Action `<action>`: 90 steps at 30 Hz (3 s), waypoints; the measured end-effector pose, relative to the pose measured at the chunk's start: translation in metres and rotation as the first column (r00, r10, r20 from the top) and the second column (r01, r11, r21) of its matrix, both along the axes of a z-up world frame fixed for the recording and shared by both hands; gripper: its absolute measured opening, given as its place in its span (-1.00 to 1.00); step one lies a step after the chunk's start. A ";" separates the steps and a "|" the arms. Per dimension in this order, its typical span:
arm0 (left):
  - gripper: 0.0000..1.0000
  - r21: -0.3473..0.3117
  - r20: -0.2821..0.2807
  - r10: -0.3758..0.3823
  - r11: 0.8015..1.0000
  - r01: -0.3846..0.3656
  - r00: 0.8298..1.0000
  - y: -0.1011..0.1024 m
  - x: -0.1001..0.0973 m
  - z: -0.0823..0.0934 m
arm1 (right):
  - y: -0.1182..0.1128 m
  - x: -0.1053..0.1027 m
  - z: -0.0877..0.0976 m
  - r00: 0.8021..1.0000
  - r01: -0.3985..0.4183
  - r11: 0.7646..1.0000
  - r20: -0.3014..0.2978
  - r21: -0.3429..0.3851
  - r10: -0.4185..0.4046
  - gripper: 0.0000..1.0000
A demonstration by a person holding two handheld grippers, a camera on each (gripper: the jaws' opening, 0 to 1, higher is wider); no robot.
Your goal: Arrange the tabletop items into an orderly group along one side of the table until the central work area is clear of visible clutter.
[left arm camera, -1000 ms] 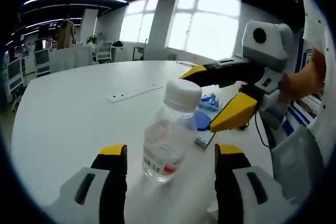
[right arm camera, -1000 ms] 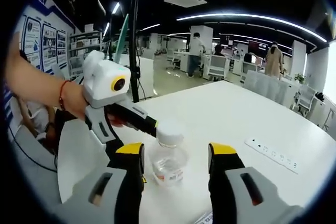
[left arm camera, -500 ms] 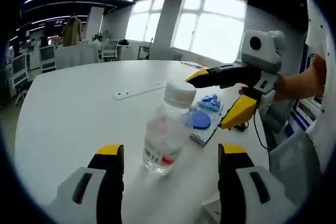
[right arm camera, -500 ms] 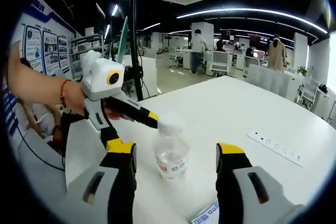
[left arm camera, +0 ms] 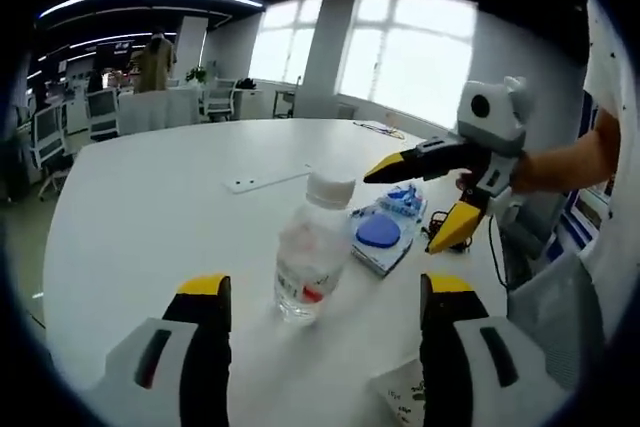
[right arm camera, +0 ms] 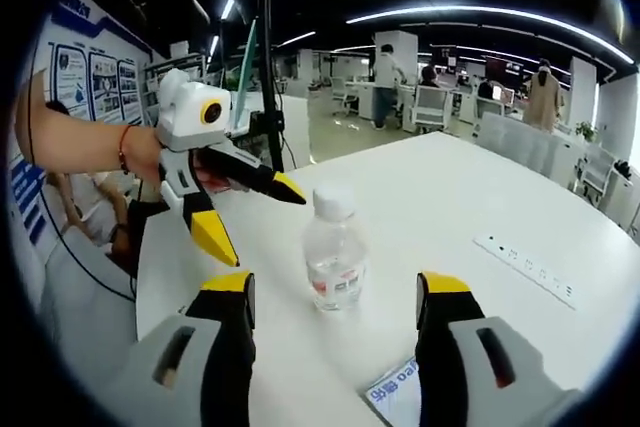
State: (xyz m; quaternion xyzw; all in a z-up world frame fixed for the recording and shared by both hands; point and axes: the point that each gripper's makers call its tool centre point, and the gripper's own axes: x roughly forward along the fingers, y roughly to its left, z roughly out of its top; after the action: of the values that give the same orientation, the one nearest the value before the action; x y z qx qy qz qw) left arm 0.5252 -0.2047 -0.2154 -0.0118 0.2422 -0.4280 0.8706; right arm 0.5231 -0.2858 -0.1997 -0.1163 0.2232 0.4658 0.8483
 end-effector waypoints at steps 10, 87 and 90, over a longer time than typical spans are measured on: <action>0.64 0.004 -0.010 0.036 0.999 -0.036 0.999 0.012 -0.017 0.008 | -0.005 -0.018 -0.005 0.998 -0.036 0.999 -0.043 -0.011 0.035 0.29; 0.58 -0.012 -0.056 0.169 0.985 -0.170 0.984 0.047 -0.088 0.015 | 0.040 -0.142 -0.088 0.648 -0.495 0.851 -0.579 0.173 0.495 -1.00; 0.58 -0.012 -0.057 0.169 0.985 -0.170 0.984 0.047 -0.088 0.015 | 0.038 -0.146 -0.084 0.640 -0.499 0.848 -0.583 0.178 0.500 -1.00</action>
State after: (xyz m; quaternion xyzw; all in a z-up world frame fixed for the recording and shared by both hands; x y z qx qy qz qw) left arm 0.4371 -0.1578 -0.2000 -0.0520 0.2609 -0.3537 0.8967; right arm 0.3766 -0.2474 -0.2839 -0.0166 0.4433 0.6933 0.5680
